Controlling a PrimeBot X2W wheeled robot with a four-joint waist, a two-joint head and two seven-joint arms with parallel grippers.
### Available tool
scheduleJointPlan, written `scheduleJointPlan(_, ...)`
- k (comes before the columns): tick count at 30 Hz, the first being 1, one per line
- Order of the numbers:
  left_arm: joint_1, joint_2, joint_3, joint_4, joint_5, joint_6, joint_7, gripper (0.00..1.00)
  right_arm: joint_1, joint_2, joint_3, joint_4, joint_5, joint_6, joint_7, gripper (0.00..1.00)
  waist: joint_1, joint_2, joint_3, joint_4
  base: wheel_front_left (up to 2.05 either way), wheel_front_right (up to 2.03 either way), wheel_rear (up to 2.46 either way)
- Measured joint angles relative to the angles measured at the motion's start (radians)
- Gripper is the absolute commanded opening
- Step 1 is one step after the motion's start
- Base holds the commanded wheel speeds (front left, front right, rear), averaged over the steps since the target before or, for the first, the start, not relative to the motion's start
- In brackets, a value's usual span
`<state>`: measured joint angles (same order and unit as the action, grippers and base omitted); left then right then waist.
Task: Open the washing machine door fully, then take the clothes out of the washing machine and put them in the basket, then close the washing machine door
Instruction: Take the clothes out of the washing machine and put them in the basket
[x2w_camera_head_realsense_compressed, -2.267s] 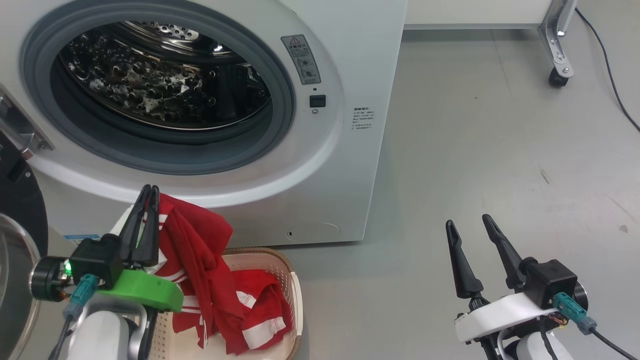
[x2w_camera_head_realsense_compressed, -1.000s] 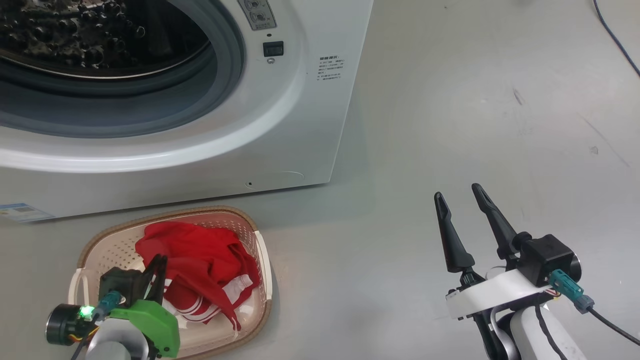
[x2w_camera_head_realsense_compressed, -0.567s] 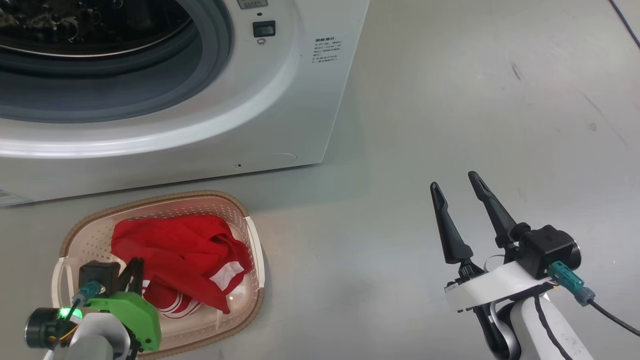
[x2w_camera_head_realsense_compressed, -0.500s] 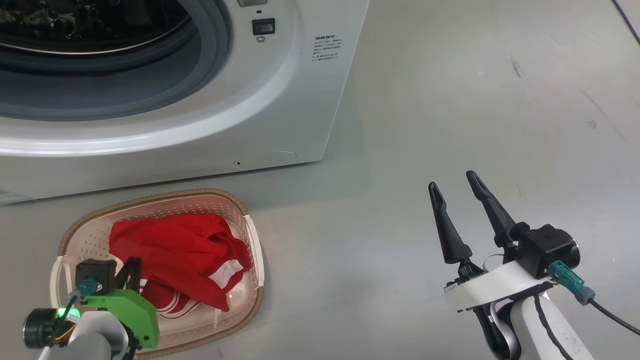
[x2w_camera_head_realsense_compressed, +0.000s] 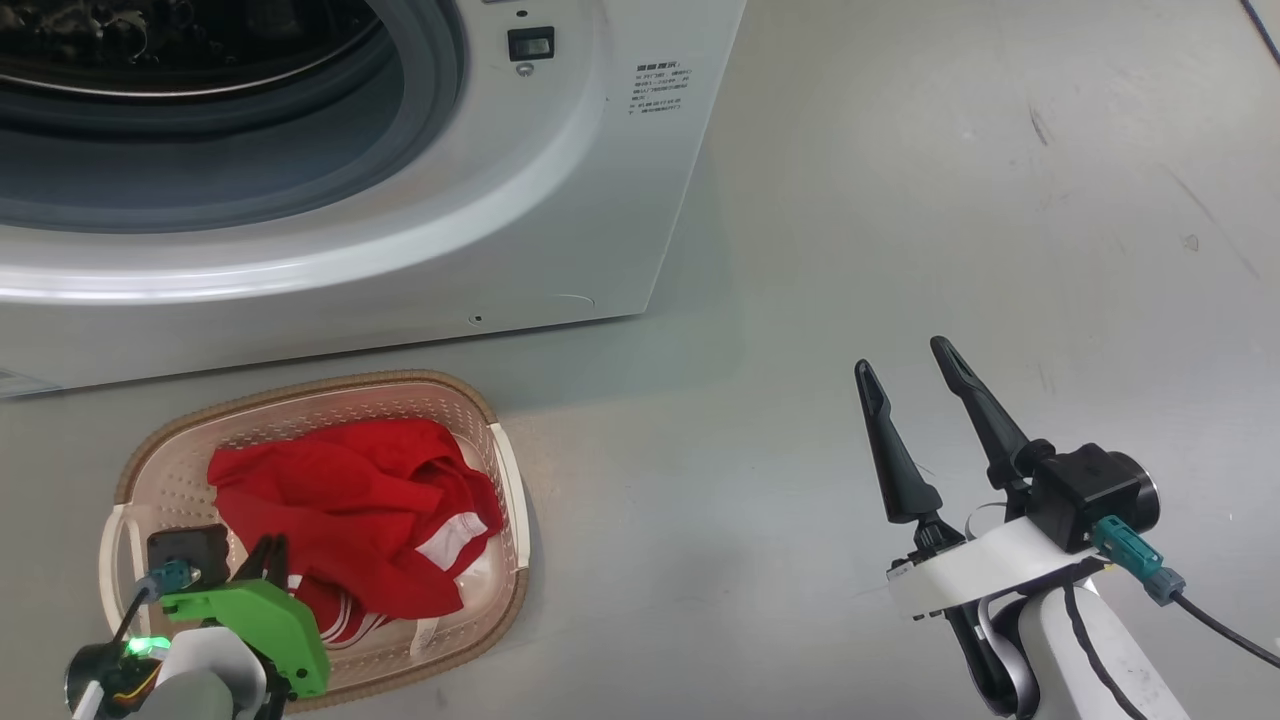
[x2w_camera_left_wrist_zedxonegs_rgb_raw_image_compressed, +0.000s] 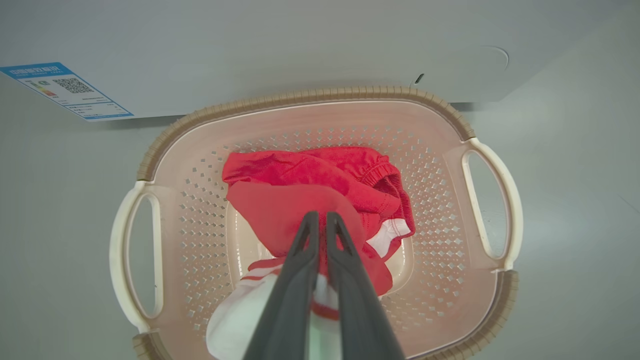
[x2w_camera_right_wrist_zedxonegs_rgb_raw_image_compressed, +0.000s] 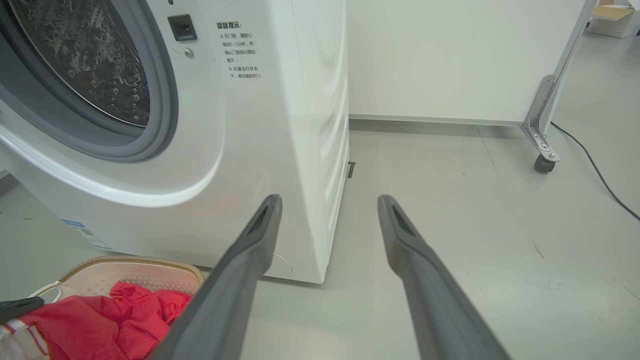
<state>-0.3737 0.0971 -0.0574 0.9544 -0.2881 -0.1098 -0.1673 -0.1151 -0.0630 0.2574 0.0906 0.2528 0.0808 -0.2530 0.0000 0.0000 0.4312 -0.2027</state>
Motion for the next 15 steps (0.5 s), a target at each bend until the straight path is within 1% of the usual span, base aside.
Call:
scheduleJointPlan(1,-0.003,-0.002,0.003,0.006,-0.002,0.0,0.0,1.0,0.0,0.0,0.0,0.002,0.0,0.0,0.0,1.0,0.0,0.0,-0.001,0.001,0.0,0.0,0.0)
scheduleJointPlan(7,-0.027,-0.005,0.005,0.039,-0.007,-0.001,-0.003,1.0,-0.001,0.0,0.003,0.01,0.0,0.0,0.0,1.0,0.0,0.0,-0.01,0.004,0.0,0.0,0.0)
scheduleJointPlan(15,-0.03,-0.002,-0.007,0.073,-0.007,-0.01,-0.038,1.0,-0.001,0.002,0.01,0.03,0.0,0.005,0.0,1.0,0.0,0.0,-0.043,0.01,0.0,0.0,0.0)
